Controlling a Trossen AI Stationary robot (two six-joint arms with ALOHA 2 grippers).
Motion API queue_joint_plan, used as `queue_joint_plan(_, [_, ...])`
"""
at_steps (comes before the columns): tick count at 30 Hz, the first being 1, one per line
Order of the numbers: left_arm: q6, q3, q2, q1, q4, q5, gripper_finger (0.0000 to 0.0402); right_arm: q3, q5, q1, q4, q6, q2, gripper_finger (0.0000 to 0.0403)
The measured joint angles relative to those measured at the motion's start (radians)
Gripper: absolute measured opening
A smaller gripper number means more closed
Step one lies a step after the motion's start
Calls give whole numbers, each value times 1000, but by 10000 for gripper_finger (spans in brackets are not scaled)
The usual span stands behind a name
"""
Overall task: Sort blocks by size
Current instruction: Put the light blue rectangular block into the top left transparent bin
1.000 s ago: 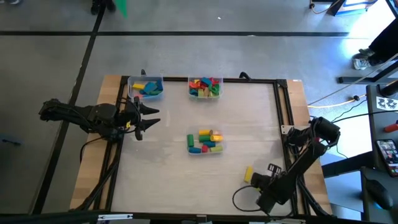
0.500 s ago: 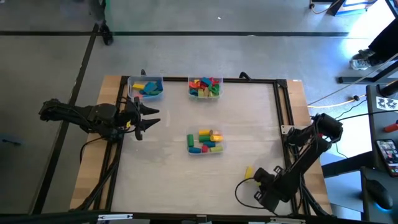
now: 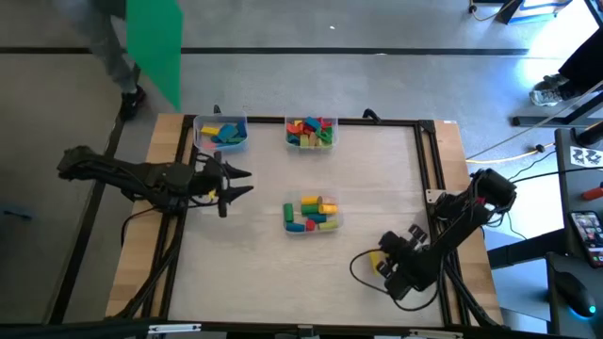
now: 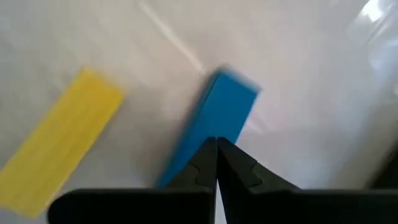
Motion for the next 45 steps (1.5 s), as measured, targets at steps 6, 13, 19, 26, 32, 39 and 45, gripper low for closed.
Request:
queue_joint_plan(6, [33, 0, 89, 0, 96, 0, 198, 50, 162, -2, -174, -19, -106, 10])
queue_joint_plan(13, [32, 0, 236, -3, 214, 0, 198, 51, 229, -27, -224, -20, -135, 14])
queue_joint_plan(19, [-3, 0, 294, -34, 212, 1, 198, 51, 23, 0, -173, 121, -135, 103])
queue_joint_plan(26, [30, 0, 295, -47, 219, 0, 198, 44, 60, 99, -70, 404, -135, 227])
queue_joint_plan(32, [27, 0, 294, -47, 221, 0, 198, -53, 57, 124, -32, 495, -99, 253])
queue_joint_plan(39, [19, 0, 294, -47, 221, 0, 198, -201, 129, 125, 143, 495, -89, 233])
queue_joint_plan(45, [-2, 0, 294, -47, 221, 0, 198, -213, 185, 124, 173, 459, -88, 221])
